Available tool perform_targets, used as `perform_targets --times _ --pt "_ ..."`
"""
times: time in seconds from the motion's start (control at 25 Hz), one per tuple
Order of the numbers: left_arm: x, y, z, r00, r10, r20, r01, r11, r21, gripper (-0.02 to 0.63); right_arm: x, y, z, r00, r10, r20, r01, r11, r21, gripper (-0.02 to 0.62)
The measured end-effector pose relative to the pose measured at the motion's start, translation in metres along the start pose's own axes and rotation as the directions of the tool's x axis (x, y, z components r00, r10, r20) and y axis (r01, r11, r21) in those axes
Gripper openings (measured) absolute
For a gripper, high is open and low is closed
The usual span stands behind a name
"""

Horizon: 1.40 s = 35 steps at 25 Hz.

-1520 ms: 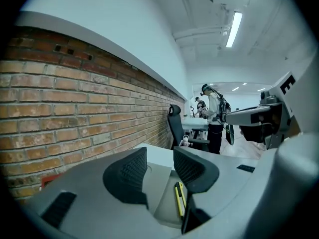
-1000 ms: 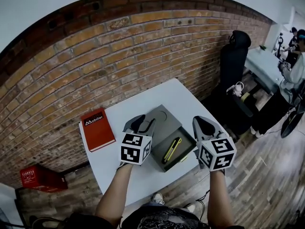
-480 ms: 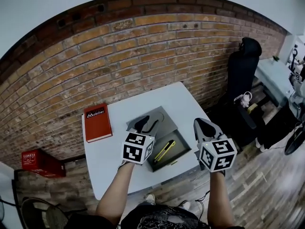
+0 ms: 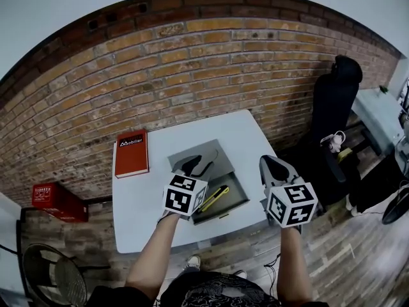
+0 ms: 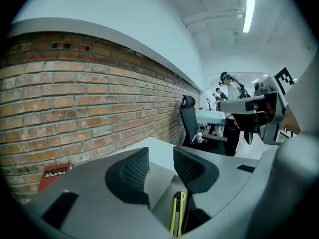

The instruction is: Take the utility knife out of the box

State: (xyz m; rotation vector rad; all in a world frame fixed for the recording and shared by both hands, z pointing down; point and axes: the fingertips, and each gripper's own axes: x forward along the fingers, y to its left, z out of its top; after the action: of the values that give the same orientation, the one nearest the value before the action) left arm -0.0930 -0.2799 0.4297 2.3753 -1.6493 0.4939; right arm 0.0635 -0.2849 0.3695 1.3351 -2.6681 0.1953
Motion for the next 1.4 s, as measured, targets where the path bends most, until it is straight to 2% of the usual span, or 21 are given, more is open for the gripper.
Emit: perform_targets --times 0.32,0.68,0.8,1.04,1.4 --pt "0.02 -0.018 -0.038 0.985 -0.108 -0.131 0.106 0.994 -0.028 0.169 -0.005 0.0 -0.007 1.0 0.004 -0.022 -0.004 1.0 -0.031 0.021" --pt "0.039 -0.035 -0.089 0.937 -0.2 -0.287 0.197 0.98 -0.041 0.175 -0.008 0.005 -0.02 0.999 -0.007 -0.048 0.006 1.0 -0.02 0.021" --pt "0.045 -0.039 -0.105 0.913 -0.229 -0.339 0.224 0.973 -0.054 0.176 -0.01 0.005 -0.024 0.998 -0.021 -0.055 0.02 1.0 -0.007 0.021" --pt "0.054 -0.048 -0.142 0.851 -0.268 -0.452 0.275 0.96 -0.052 0.181 -0.017 -0.001 -0.034 0.996 -0.063 -0.068 0.064 0.998 0.012 0.021" --pt "0.066 -0.049 -0.183 0.776 -0.279 -0.566 0.308 0.95 -0.047 0.209 -0.027 -0.009 -0.046 0.987 -0.13 -0.089 0.134 0.99 0.034 0.021"
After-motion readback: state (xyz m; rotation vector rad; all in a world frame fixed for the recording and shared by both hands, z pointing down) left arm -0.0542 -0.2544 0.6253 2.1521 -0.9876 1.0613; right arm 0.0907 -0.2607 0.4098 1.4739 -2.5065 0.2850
